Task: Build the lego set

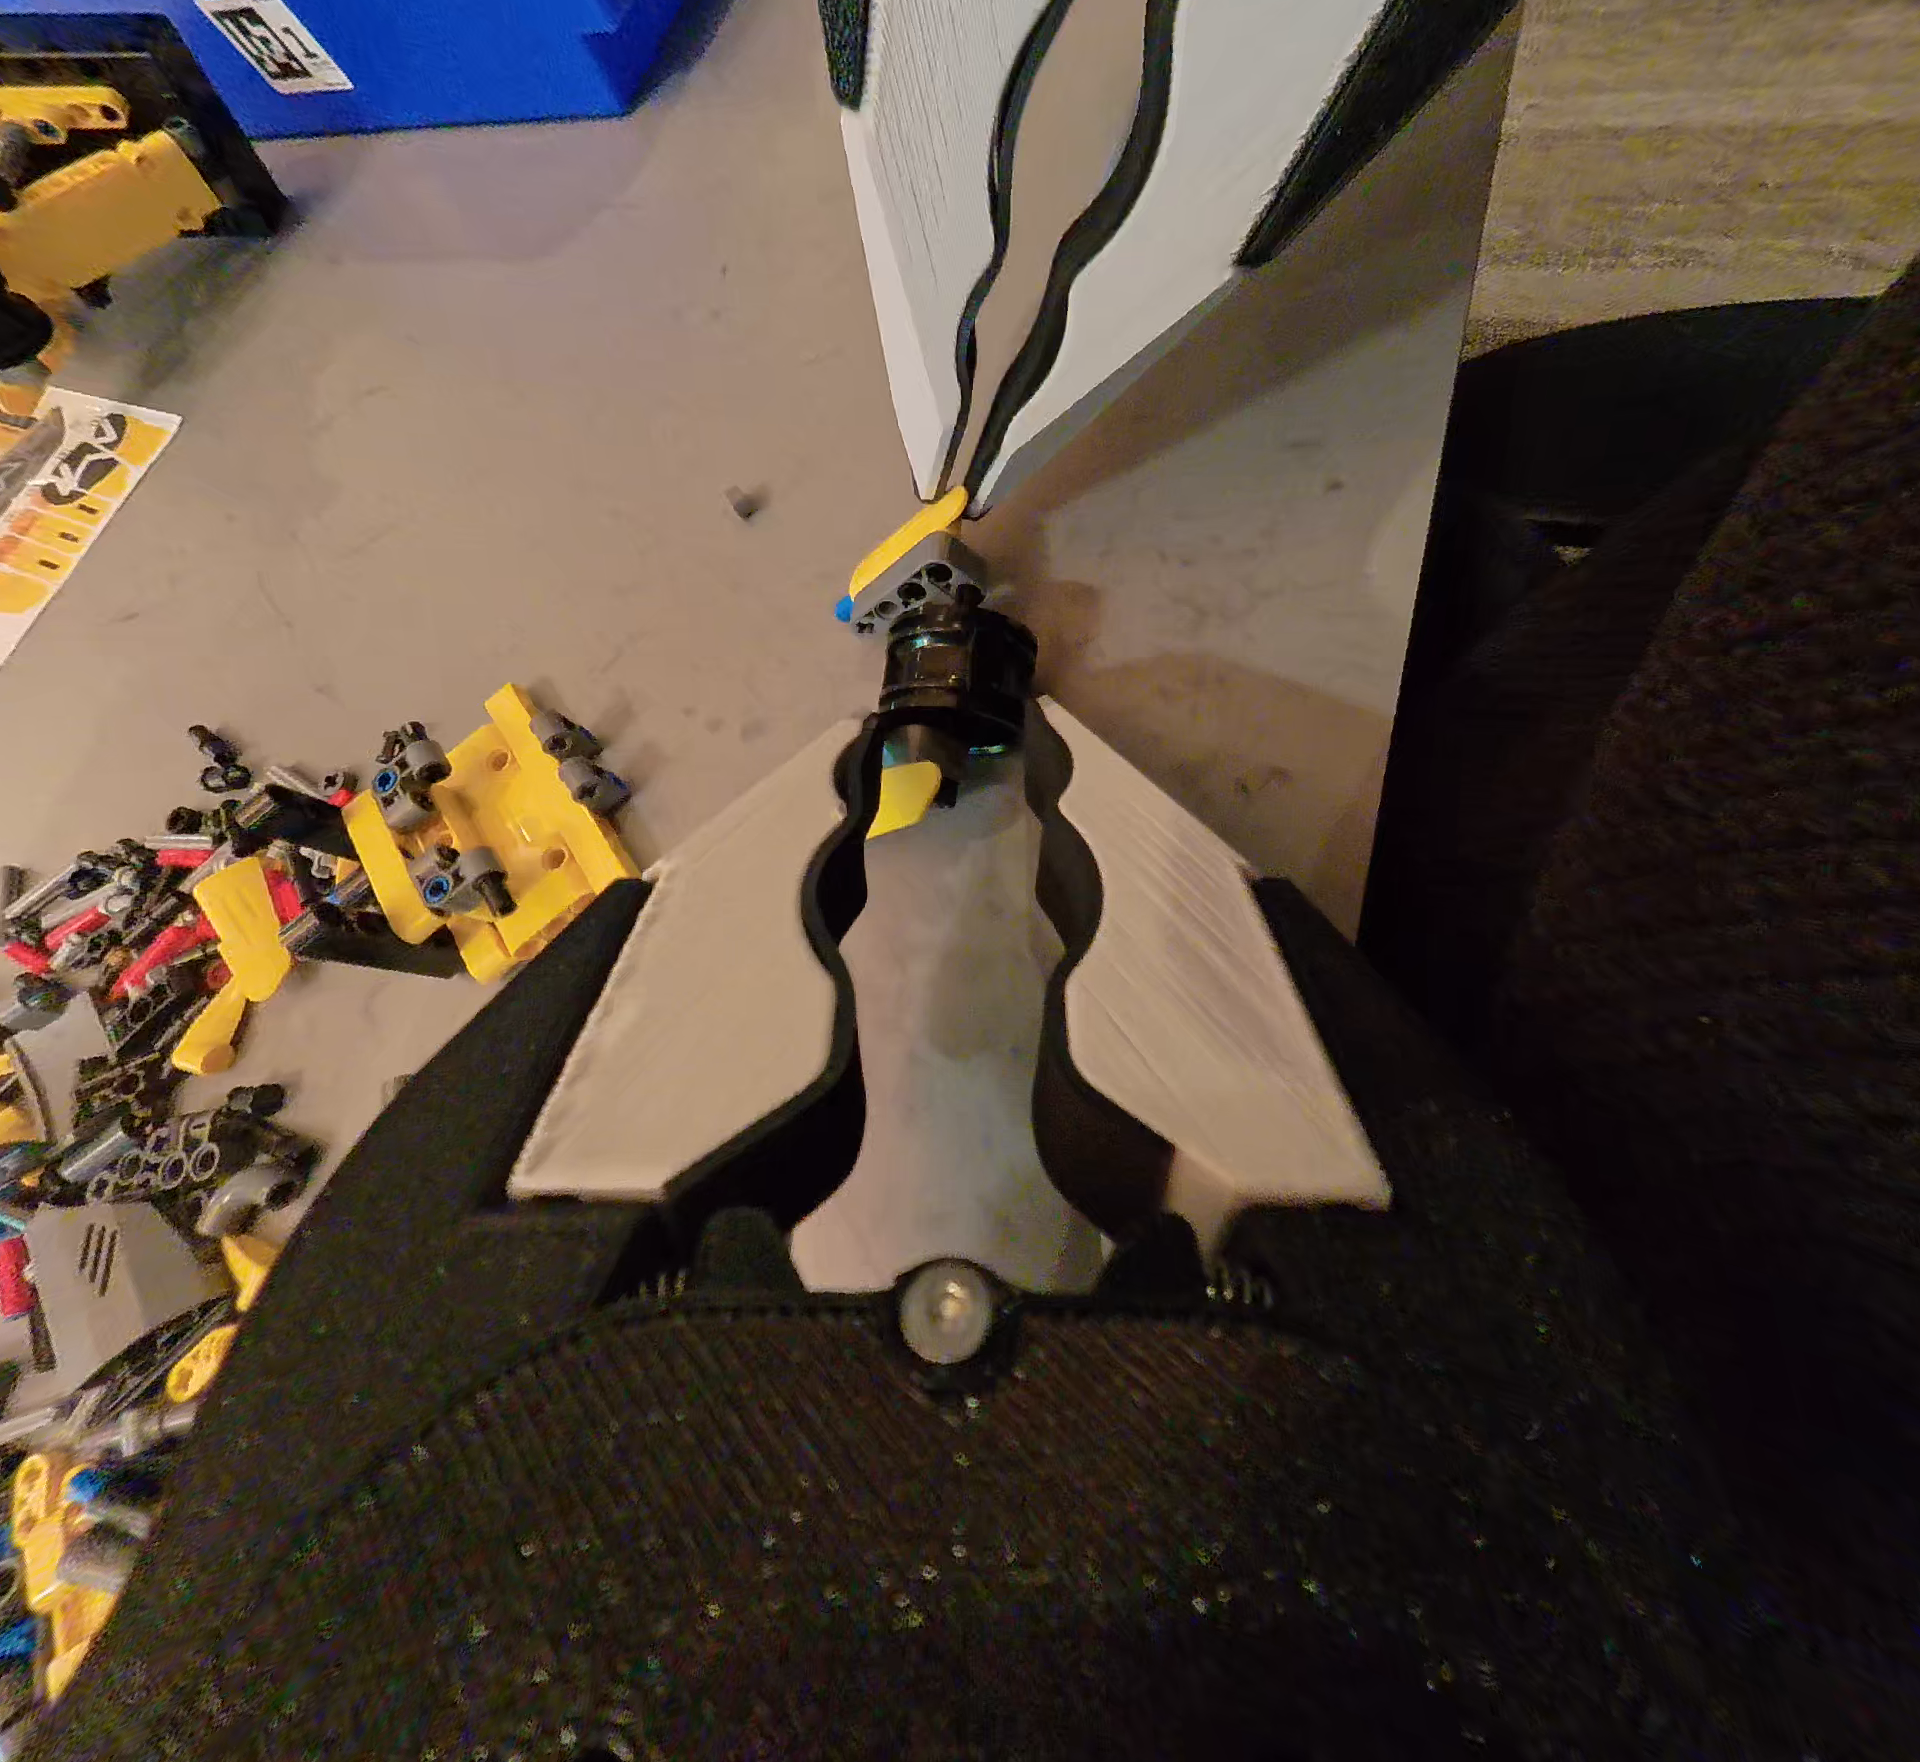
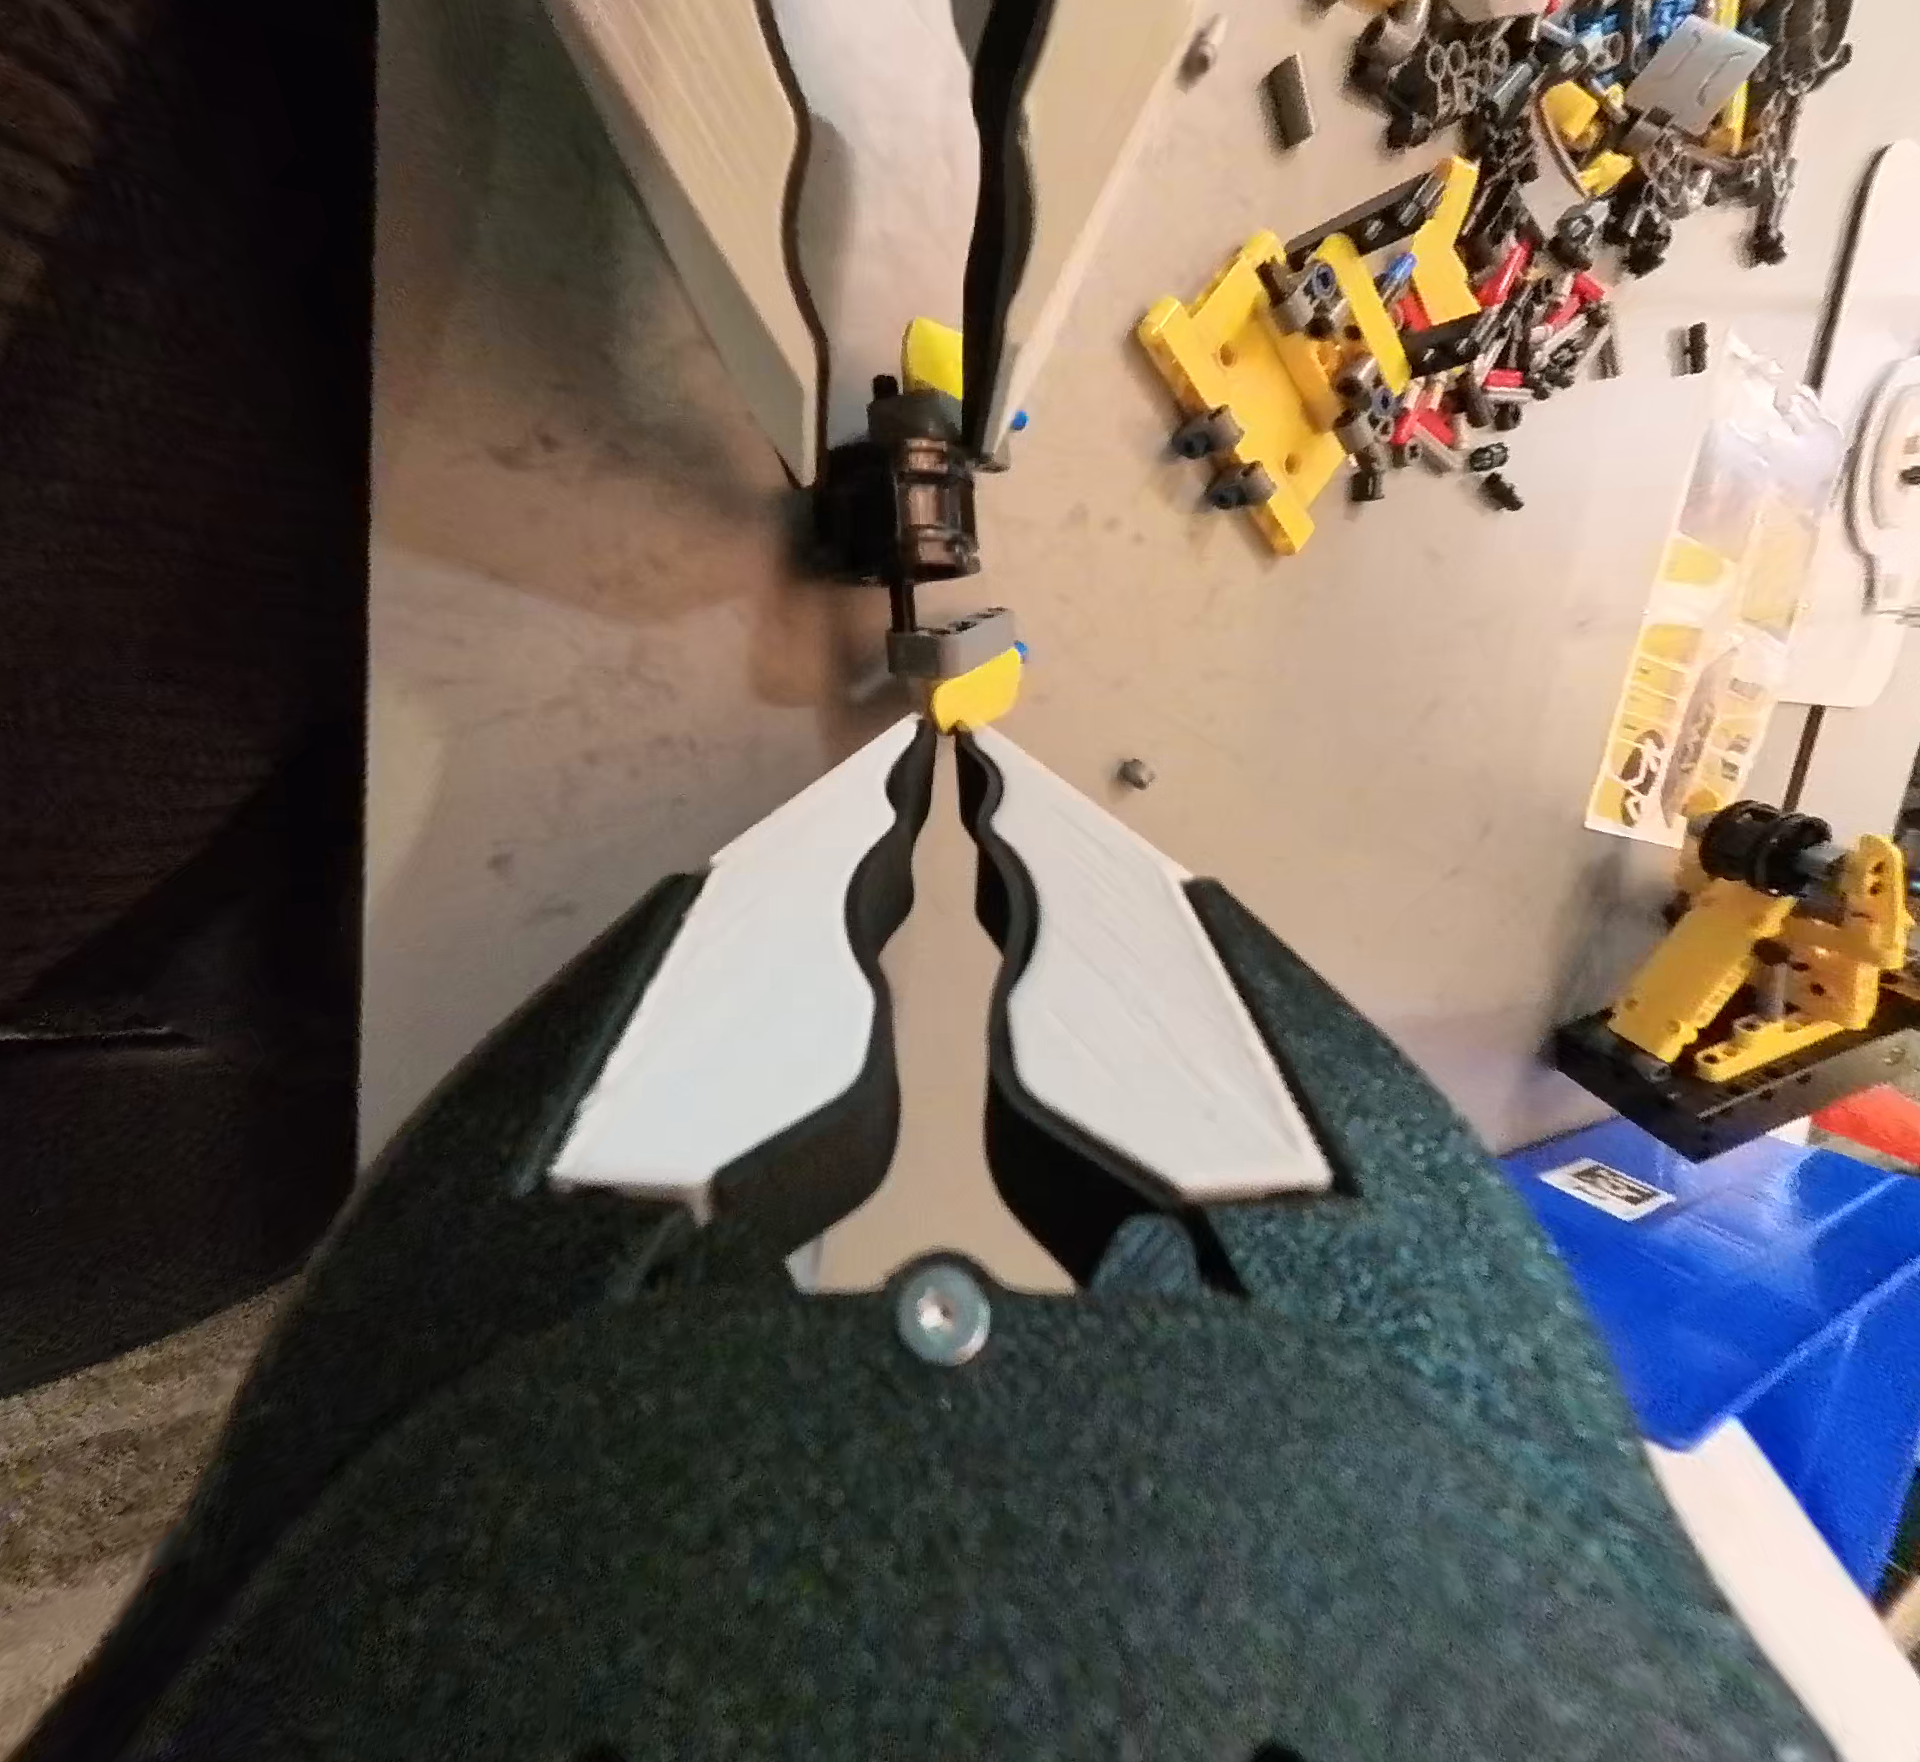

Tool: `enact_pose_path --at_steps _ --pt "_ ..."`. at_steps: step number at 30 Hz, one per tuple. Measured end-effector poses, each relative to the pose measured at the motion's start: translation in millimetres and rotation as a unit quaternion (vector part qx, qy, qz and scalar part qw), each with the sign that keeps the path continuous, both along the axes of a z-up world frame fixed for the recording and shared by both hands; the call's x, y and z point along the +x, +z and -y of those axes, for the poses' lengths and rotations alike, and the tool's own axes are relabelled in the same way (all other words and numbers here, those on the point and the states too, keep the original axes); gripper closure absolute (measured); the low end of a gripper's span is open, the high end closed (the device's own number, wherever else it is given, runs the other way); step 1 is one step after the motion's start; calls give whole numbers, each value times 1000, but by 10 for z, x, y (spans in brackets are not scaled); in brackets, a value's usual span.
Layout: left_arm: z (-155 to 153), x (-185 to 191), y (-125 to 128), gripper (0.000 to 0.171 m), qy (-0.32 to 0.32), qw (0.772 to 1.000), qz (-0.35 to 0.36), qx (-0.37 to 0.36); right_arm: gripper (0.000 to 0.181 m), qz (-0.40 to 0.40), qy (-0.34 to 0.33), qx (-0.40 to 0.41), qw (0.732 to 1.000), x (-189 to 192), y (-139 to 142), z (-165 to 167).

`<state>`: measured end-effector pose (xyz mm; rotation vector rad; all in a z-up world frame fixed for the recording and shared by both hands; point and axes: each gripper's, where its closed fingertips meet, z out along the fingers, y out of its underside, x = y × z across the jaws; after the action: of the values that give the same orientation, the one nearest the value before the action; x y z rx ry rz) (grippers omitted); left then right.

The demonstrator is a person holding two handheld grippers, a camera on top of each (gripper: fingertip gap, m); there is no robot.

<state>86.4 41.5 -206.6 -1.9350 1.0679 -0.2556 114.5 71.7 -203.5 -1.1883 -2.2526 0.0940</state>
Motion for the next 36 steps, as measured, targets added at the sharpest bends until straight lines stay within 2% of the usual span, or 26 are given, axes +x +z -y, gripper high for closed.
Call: enact_pose_path --at_steps 6,24,27,32,36 --pt "21 4 -3 147 2 999 -23 29 178 -9 -25 8 1000 7 -7 17" --pt "21 10 -1 147 4 1000 -12 19 178 -56 -32 6 998 -65 7 68" --pt "18 11 2 147 4 1000 -11 19 167 -69 -45 7 997 -67 31 27" --pt "48 46 144 135 -4 999 41 11 142 -108 -103 -62 987 -5 124 25" --pt "66 -61 286 132 4 996 88 3 137 -149 -185 -170 956 17 146 140"
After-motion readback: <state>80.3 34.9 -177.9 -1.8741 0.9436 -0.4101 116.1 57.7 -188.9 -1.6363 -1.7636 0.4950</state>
